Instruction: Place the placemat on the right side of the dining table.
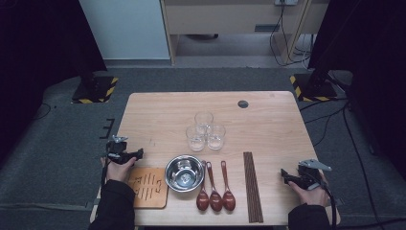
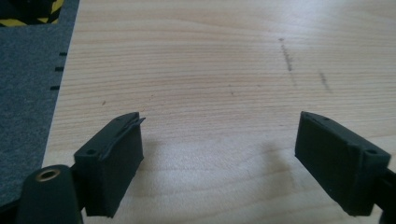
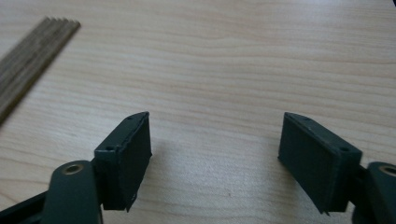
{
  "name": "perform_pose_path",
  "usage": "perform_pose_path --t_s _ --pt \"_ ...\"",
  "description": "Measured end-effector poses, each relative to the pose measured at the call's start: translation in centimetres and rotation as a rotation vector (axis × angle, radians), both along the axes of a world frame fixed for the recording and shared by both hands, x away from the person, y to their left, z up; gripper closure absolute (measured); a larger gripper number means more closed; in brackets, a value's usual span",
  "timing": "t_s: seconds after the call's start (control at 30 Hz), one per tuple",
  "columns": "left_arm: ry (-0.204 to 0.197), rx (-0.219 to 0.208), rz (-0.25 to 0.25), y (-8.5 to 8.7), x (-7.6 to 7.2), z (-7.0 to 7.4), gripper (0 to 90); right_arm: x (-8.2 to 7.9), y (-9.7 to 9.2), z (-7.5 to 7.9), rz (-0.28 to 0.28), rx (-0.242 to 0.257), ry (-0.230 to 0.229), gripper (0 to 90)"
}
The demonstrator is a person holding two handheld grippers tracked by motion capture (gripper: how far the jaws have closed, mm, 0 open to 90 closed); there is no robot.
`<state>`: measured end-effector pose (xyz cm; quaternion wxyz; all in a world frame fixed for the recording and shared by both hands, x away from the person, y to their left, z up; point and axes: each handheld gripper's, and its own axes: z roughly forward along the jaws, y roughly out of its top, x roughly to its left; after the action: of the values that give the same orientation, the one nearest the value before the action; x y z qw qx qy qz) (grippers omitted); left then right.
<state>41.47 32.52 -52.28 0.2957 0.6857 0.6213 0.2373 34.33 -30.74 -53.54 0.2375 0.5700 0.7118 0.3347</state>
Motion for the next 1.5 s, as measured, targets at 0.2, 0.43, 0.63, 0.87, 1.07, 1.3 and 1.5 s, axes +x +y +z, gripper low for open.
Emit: perform_pose_path --t_s 0.2,0.43,0.63,0.87,1.07,1.3,1.5 --pt "-0.061 -0.041 -0.025 0.0 -2.2 1.4 17.0 -0.2 0.1 0.8 -0.008 0.02 -0.045 25.3" --pt "-0.113 -0.082 -0.056 0.1 -4.6 2.5 18.7 -0.5 0.6 1.7 0.002 0.035 -0.069 25.2" --pt "-0.112 -0.117 -0.069 0.3 -6.3 2.4 18.9 -0.7 1.3 2.7 0.013 0.032 -0.092 25.2" --pt "-0.098 -0.112 -0.109 -0.4 -7.9 1.7 18.9 -0.9 1.6 3.0 0.021 0.033 -0.107 25.3" --pt "-0.085 -0.082 -0.15 -1.4 -8.6 1.3 17.0 -1.0 1.6 3.1 0.025 0.036 -0.104 25.6" --pt "-0.066 -0.072 -0.162 -1.6 -9.2 0.7 14.9 -1.1 1.9 2.9 0.03 0.035 -0.096 25.5" --pt "-0.04 -0.06 -0.177 -2.1 -9.4 0.3 12.2 -1.0 2.1 2.9 0.036 0.03 -0.093 25.5"
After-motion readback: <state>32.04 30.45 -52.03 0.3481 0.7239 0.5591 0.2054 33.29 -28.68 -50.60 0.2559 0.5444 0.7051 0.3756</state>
